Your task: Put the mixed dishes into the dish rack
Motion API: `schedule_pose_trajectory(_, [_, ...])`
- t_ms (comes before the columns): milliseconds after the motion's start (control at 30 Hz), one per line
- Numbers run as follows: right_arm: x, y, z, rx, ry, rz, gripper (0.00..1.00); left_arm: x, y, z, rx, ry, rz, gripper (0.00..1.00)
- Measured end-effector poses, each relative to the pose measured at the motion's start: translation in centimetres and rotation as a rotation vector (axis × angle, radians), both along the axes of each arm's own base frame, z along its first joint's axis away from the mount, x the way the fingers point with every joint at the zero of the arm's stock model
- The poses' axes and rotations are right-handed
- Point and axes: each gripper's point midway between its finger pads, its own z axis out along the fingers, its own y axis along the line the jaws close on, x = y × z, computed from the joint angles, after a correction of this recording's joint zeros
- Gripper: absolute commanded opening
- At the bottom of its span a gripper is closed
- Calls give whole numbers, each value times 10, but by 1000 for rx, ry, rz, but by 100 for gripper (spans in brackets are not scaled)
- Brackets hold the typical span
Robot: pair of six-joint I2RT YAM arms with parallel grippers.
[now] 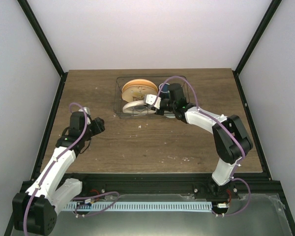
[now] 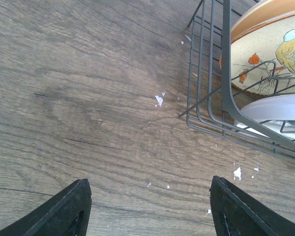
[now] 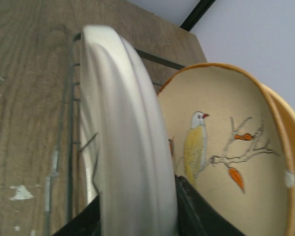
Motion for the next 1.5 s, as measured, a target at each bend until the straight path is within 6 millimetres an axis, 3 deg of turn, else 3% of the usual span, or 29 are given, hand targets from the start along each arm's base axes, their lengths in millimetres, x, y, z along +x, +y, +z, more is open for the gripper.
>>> schedule_pose_trajectory(133, [9,-2,10,12,-58,-21,44,0,-1,-1,-3,1,-4,68])
schedule_pose_trajectory(500, [19,-8,30,39,-137,-53,48,-1,-1,-2,-4,5,-5,68])
schedule_pose_trajectory(700, [16,-11,47,55,-174,-63,57,-1,-2,-2,-9,6,-9,68])
schedule_pose_trajectory(867, [12,-16,59,68,-195,-82,75,-1,-3,-2,-14,6,-10,68])
schedule_pose_trajectory(967, [8,-21,70,83,-209,-99,97,-1,-3,-2,-16,6,-13,69])
schedule_pose_trajectory(1067, [1,-29,84,111,-224,-127,100,-1,-3,-2,-15,7,-13,74])
schedule_pose_trajectory(1200, [-3,-45,107,170,-220,-228,100,1,-3,1,-7,7,-13,85])
schedule_pose_trajectory(1367, [12,-80,130,261,-166,-468,100,16,-5,15,5,6,-27,91])
schedule_pose_trajectory(1433, [23,-102,128,293,-113,-560,100,25,-5,22,10,3,-32,92])
schedule_pose_trajectory(1500, [40,-140,122,335,-42,-678,100,39,0,31,6,-7,-28,93])
